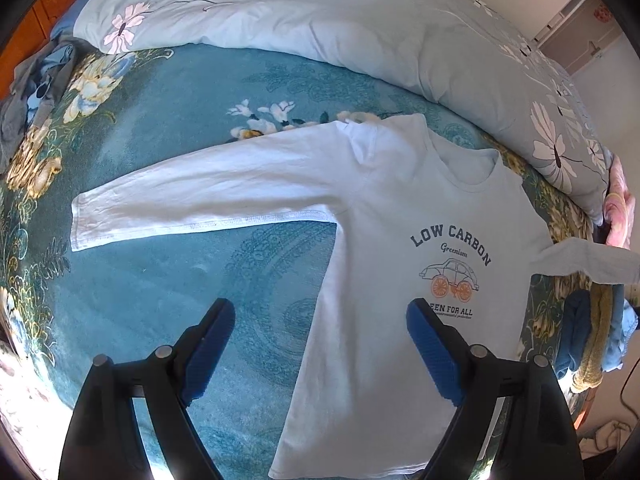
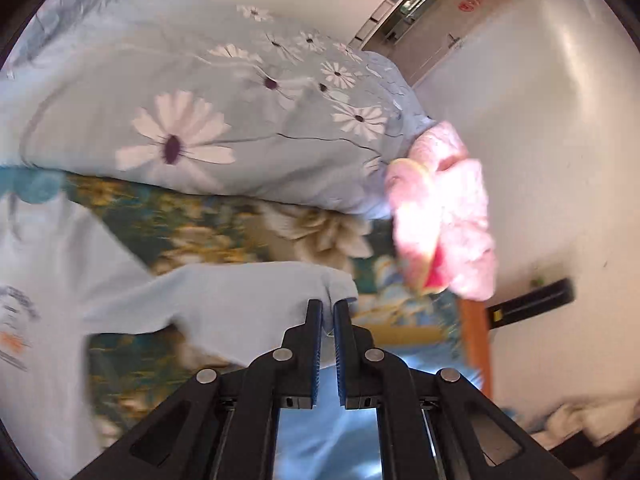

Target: Fold clothes

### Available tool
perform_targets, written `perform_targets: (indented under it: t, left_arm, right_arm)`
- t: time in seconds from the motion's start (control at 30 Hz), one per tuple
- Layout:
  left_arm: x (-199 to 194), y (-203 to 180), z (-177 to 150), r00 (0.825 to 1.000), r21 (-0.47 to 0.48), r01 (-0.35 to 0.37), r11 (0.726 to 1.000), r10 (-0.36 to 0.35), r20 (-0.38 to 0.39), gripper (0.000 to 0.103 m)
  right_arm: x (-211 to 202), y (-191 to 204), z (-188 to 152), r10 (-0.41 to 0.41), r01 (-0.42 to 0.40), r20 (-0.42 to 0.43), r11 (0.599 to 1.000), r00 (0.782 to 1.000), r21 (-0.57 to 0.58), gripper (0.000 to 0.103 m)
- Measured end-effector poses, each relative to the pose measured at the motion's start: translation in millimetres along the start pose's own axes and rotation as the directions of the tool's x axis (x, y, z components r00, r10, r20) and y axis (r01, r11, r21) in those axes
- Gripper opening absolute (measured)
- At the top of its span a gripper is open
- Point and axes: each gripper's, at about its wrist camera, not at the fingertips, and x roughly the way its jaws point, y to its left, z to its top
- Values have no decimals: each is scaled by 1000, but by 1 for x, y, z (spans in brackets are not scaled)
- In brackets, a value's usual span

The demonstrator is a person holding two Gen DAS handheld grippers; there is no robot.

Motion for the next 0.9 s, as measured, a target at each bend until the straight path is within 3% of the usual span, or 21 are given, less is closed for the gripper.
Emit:
perform_targets:
  t: [0.17,0.33,0.57,0.7,0.9]
  left_arm:
    - [6,1,-4,1000,-40,-22,999,22,-19,89]
    - [11,-6,-4,999,-62,-30,998,28,-30,89]
    - [10,-21,1,999,-45,4,999,-6,-33,89]
    - [2,-15,7,1000,-32,23,999,-23,-14,89]
    - [-12,29,7,1000,-69,24,997,-23,17,89]
  right_arm:
    - [50,-25,10,-66,59,-97,995,993,-77,6]
    - [63,-51,7,-55,50,-121,998,991,-46,6]
    - [-13,-25,28,88,-87,20,995,996,-56,6]
    - [-72,17,49,238,-230,75,968,968,-104,6]
    - [-146,105,65,449,-431,68,883,891,-185,6]
